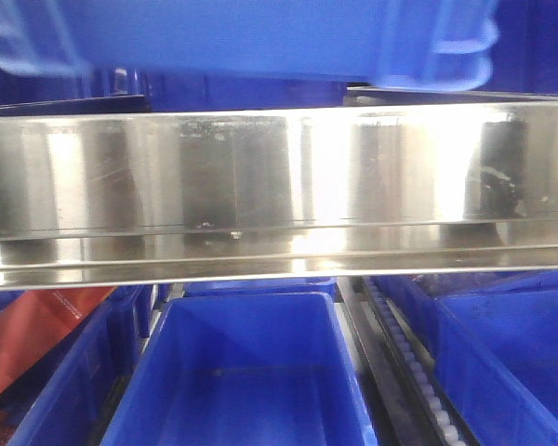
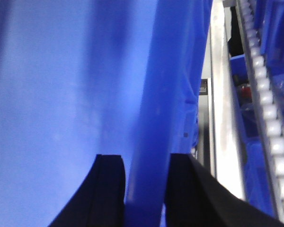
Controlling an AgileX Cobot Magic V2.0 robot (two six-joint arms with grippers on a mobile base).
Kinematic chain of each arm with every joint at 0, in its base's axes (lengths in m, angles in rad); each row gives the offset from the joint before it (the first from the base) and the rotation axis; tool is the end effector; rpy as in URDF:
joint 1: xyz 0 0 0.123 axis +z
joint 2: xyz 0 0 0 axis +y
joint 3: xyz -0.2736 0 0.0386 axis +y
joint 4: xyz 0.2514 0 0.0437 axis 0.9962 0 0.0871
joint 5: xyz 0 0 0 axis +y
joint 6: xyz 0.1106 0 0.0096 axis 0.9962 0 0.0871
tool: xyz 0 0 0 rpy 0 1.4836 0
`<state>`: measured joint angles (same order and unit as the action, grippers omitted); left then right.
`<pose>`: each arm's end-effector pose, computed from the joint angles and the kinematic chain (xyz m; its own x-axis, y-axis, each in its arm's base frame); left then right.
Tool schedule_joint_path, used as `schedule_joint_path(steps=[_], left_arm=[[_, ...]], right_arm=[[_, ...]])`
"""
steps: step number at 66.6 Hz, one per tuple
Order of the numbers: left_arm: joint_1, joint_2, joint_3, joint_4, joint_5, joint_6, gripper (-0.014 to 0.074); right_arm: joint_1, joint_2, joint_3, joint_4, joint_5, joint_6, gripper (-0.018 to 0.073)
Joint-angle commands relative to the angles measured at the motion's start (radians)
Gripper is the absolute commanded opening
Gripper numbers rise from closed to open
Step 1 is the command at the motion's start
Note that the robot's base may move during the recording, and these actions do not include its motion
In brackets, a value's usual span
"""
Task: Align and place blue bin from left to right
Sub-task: 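Push the blue bin forward onto the upper shelf rollers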
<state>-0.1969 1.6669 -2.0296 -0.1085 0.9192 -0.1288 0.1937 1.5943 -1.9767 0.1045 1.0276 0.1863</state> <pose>0.3737 -0.0843 0.4719 -0.4850 -0.0999 -0.8688 0.1799 0.9608 -0.2108 0.3473 0.0782 0.4716 -0.5661 0.1307 -0.8139 -0.1353 0.9593 0.2481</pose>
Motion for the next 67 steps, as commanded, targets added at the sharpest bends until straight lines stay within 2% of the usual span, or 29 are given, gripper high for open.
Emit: schedule_joint_path(steps=[1, 15, 23, 46, 53, 57, 63, 67], left_arm=[[0.004, 0.005, -0.017, 0.056, -0.011, -0.014, -0.0111], [0.004, 0.058, -0.017, 0.133, 0.113, -0.014, -0.0111], [0.004, 0.081, -0.017, 0.167, 0.133, -0.014, -0.0111], [0.004, 0.165, -0.017, 0.177, 0.188, -0.014, -0.0097], [0.004, 0.181, -0.017, 0.177, 0.196, -0.014, 0.0036], [0.004, 0.186, -0.017, 0.177, 0.198, -0.014, 0.0163], [0.004, 0.186, -0.017, 0.183, 0.196, -0.014, 0.0344], [0.004, 0.186, -0.017, 0.19, 0.196, -0.014, 0.0469]], right_arm=[[-0.013, 0.021, -0.059, -0.022, -0.05, -0.043, -0.007], [-0.013, 0.109, -0.076, -0.024, -0.033, -0.056, -0.0069], [-0.017, 0.156, -0.076, -0.033, -0.026, -0.056, -0.0069], [-0.061, 0.253, -0.076, -0.033, -0.025, -0.062, -0.0055], [-0.066, 0.258, -0.076, -0.033, -0.022, -0.083, -0.0047], [-0.066, 0.258, -0.076, -0.033, -0.015, -0.083, 0.0022], [-0.066, 0.258, -0.076, -0.033, -0.005, -0.083, 0.0241], [-0.066, 0.258, -0.076, -0.033, -0.003, -0.083, 0.042]])
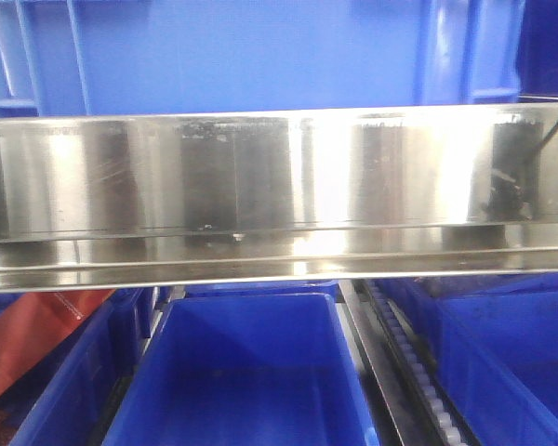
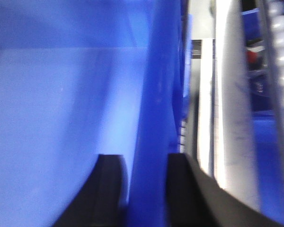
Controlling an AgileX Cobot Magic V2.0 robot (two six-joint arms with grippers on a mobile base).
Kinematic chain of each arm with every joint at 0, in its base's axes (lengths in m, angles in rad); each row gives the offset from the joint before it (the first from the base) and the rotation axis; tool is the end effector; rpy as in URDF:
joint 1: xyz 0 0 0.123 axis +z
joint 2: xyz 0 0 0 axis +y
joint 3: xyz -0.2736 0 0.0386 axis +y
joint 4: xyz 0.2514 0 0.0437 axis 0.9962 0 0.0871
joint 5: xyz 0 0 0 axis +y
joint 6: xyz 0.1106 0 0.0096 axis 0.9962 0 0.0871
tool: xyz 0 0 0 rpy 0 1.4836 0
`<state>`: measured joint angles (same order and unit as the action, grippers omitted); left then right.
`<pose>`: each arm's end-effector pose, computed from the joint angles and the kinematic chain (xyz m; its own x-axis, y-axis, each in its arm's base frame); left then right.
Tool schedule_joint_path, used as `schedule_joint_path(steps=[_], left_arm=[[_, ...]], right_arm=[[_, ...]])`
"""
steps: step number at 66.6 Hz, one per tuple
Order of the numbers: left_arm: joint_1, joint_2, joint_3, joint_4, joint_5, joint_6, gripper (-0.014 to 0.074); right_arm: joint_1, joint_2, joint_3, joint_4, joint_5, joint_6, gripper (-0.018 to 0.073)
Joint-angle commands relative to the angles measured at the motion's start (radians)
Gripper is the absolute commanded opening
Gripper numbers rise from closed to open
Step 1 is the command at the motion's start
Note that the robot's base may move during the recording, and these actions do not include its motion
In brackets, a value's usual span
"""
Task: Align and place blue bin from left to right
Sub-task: 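Push the blue bin forward onto the upper shelf rollers, then open both grippers and release the blue bin on the shelf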
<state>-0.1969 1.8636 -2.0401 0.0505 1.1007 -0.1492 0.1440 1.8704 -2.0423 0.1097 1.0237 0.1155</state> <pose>0.4227 -0.0792 0.3786 -0.7430 0.0199 -0.6689 0.0728 0.9960 -0.0513 0.4318 0.0731 0.3827 -0.7091 0.0701 -0.7017 -0.0893 0.9781 0.1879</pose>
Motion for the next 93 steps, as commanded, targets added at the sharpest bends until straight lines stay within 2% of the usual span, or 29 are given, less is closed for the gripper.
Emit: schedule_joint_path(steps=[1, 4, 7, 21, 27, 31, 34, 38, 46, 48, 53, 65, 76, 81, 93], left_arm=[[0.004, -0.011, -0.006, 0.031, 0.015, 0.007, 0.0494], [0.004, -0.013, -0.006, 0.034, 0.017, 0.007, 0.0579], [0.004, -0.015, -0.006, 0.036, 0.02, 0.007, 0.0614], [0.004, -0.063, -0.006, 0.049, 0.037, 0.007, 0.0598], [0.004, -0.115, -0.006, 0.05, 0.041, 0.007, 0.0595], [0.004, -0.16, -0.006, 0.05, 0.041, 0.009, 0.0573], [0.004, -0.191, -0.006, 0.05, 0.041, 0.016, 0.0528], [0.004, -0.232, -0.006, 0.05, 0.041, 0.038, 0.0443], [0.004, -0.311, -0.006, 0.056, 0.061, 0.067, 0.0148], [0.004, -0.329, -0.002, 0.063, 0.061, 0.067, 0.0058], [0.004, -0.373, 0.033, 0.084, 0.056, 0.067, -0.0112], [0.004, -0.513, 0.255, 0.095, -0.056, 0.054, -0.0111], [0.004, -0.715, 0.584, 0.095, -0.27, -0.022, -0.0111], [0.004, -0.826, 0.737, 0.095, -0.375, -0.045, -0.0111], [0.004, -1.082, 1.079, 0.095, -0.591, -0.046, -0.0111]], right_arm=[[-0.016, -0.018, -0.01, -0.038, 0.001, -0.012, 0.0457], [-0.016, -0.018, -0.01, -0.047, 0.001, -0.012, 0.0578], [-0.016, -0.021, -0.01, -0.055, 0.001, -0.012, 0.057], [-0.016, -0.081, -0.028, -0.058, 0.013, -0.014, 0.0558], [-0.016, -0.136, -0.028, -0.058, 0.032, -0.014, 0.0505], [-0.016, -0.177, -0.028, -0.058, 0.05, -0.014, 0.0414], [-0.016, -0.2, -0.028, -0.058, 0.058, -0.014, 0.0346], [-0.016, -0.239, -0.028, -0.058, 0.068, -0.014, 0.0204], [-0.016, -0.309, -0.018, -0.058, 0.081, -0.024, -0.007], [-0.016, -0.325, -0.008, -0.061, 0.081, -0.027, -0.0091], [-0.016, -0.371, 0.04, -0.083, 0.081, -0.035, -0.0067], [-0.016, -0.535, 0.288, -0.171, -0.013, -0.036, -0.0068], [-0.016, -0.748, 0.616, -0.186, -0.218, -0.041, -0.0068], [-0.016, -0.842, 0.751, -0.186, -0.319, -0.079, -0.0068], [-0.016, -1.084, 1.103, -0.186, -0.528, -0.11, -0.0068]])
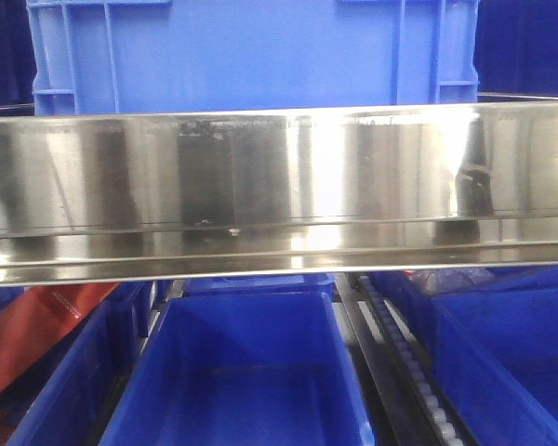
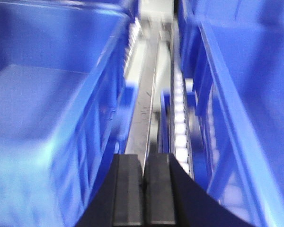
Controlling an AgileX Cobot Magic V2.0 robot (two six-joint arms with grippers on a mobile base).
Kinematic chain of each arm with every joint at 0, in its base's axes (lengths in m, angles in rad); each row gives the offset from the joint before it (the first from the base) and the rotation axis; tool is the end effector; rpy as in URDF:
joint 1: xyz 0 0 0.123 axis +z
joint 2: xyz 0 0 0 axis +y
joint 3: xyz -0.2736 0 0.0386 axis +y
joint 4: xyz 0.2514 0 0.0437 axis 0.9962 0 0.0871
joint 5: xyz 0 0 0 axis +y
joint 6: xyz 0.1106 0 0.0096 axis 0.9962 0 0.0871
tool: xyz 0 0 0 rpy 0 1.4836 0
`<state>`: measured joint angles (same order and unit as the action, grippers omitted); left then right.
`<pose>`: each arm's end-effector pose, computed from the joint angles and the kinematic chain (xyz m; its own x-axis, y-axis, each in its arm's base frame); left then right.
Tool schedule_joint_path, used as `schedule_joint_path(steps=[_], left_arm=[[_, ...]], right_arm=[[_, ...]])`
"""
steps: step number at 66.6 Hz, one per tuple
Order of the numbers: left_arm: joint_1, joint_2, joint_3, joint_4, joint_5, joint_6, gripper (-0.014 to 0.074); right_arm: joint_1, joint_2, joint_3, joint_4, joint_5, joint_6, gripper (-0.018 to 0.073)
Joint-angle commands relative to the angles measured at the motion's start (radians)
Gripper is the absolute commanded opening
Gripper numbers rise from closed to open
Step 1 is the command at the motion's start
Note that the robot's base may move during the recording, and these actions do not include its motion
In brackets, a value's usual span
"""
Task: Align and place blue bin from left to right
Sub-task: 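Open both grippers and release the blue bin on the shelf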
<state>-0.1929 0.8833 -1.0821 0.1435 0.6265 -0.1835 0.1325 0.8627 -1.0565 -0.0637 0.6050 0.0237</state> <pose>0.1966 -0.0289 0.4149 -0.3301 -0.0035 -0.9439 0.0914 0.9952 -0.0356 0.1937 0.0218 0.4119 -0.3117 -0.0705 -0.9475 -0.1070 0.9935 -0.0387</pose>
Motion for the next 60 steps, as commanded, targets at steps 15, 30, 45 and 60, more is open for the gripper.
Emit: schedule_joint_path(steps=[15, 30, 45, 60], left_arm=[[0.0, -0.412, 0.457, 0.002, -0.317, -0.011, -0.0111], [0.0, -0.592, 0.627, 0.002, -0.337, -0.011, -0.0111], [0.0, -0.634, 0.639, 0.002, -0.332, -0.011, -0.0111], [0.0, -0.634, 0.639, 0.002, -0.332, -0.011, -0.0111]], right_arm=[[-0.004, -0.344, 0.412, -0.013, -0.231, -0.018, -0.0068], [-0.004, -0.497, 0.534, -0.013, -0.302, -0.018, -0.0068], [-0.004, -0.504, 0.536, -0.013, -0.315, -0.018, -0.0068], [-0.004, -0.504, 0.536, -0.013, -0.317, -0.018, -0.0068]])
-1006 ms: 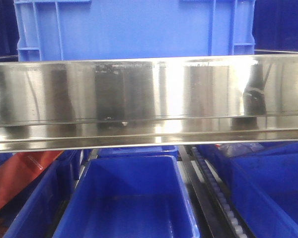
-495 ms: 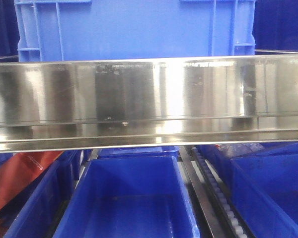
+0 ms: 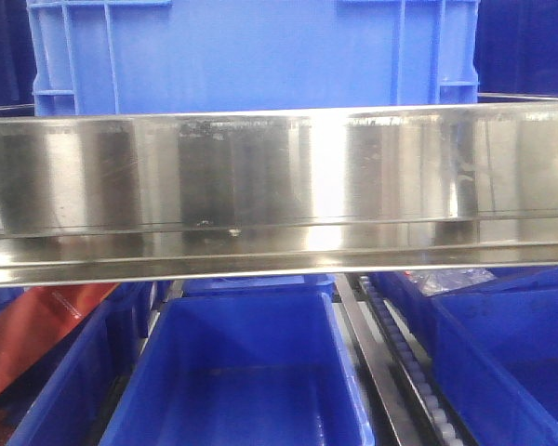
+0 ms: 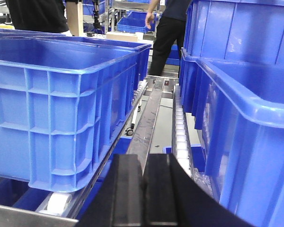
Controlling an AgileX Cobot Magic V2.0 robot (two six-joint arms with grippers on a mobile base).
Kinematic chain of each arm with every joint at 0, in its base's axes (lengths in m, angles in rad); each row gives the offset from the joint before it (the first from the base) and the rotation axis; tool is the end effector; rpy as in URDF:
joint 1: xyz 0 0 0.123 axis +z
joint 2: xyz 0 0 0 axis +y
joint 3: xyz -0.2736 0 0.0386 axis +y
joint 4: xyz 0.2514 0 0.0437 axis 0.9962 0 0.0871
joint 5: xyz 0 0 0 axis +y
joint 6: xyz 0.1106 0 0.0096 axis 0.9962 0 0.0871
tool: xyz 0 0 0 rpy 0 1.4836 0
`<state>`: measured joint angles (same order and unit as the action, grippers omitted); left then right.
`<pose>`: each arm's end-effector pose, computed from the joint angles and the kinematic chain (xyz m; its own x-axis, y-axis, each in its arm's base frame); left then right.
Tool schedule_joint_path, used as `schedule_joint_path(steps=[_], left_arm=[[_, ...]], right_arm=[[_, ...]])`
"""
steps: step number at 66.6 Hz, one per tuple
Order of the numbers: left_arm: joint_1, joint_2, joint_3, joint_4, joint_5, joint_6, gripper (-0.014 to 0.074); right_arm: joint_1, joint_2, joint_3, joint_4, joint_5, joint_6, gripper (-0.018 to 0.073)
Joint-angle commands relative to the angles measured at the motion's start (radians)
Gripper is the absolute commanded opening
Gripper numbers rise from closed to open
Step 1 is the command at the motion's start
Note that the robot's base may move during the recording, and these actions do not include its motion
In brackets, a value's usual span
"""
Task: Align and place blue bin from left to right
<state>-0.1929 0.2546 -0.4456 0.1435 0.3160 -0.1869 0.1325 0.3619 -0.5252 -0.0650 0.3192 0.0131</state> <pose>0.0935 -0.0132 0.3160 -0.0415 -0.0432 -0.9982 0.1460 0.9881 -0.0488 0.1088 0.0122 0.3323 -0.0619 -0.0573 -0.9964 -0.1151 0.9921 -0.0499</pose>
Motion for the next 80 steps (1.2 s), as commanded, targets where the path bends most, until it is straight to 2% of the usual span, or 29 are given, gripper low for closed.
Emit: schedule_joint_path(steps=[1, 18, 22, 25, 29, 33, 37, 41, 51, 54, 58, 80], left_arm=[[0.0, -0.005, 0.002, 0.002, -0.021, -0.008, -0.0111], [0.001, -0.005, 0.004, 0.002, -0.015, -0.008, -0.0111], [0.019, -0.008, 0.004, 0.002, -0.007, 0.005, -0.0111], [0.052, -0.014, 0.012, -0.013, -0.007, 0.04, -0.0111], [0.106, -0.04, 0.047, -0.064, -0.036, 0.133, -0.0111], [0.162, -0.075, 0.101, -0.138, -0.082, 0.215, -0.0111], [0.218, -0.118, 0.176, -0.189, -0.141, 0.234, -0.0111], [0.254, -0.16, 0.254, -0.191, -0.196, 0.234, -0.0111], [0.257, -0.255, 0.441, -0.191, -0.306, 0.234, -0.0111], [0.257, -0.255, 0.446, -0.191, -0.332, 0.234, -0.0111], [0.257, -0.255, 0.446, -0.19, -0.26, 0.234, -0.0111], [0.257, -0.255, 0.446, -0.19, -0.256, 0.234, -0.0111]], right_arm=[[-0.004, -0.003, 0.005, -0.012, -0.032, -0.007, -0.0068], [-0.004, -0.003, 0.005, -0.012, -0.032, -0.007, -0.0068], [-0.004, -0.003, 0.005, -0.012, -0.034, -0.007, -0.0068], [-0.004, -0.003, 0.005, -0.012, -0.036, -0.007, -0.0068], [-0.004, -0.003, 0.005, -0.012, -0.036, -0.007, -0.0068], [-0.004, -0.003, 0.005, -0.012, -0.036, -0.007, -0.0068], [-0.004, -0.003, 0.005, -0.012, -0.036, -0.007, -0.0068], [-0.004, -0.003, 0.005, -0.012, -0.036, -0.007, -0.0068], [-0.004, -0.003, 0.005, -0.012, -0.036, -0.007, -0.0068], [-0.004, -0.003, 0.005, -0.012, -0.036, -0.007, -0.0068], [-0.004, -0.005, 0.005, -0.012, -0.036, -0.007, -0.0068], [-0.004, -0.005, 0.005, -0.012, -0.038, -0.007, -0.0068]])
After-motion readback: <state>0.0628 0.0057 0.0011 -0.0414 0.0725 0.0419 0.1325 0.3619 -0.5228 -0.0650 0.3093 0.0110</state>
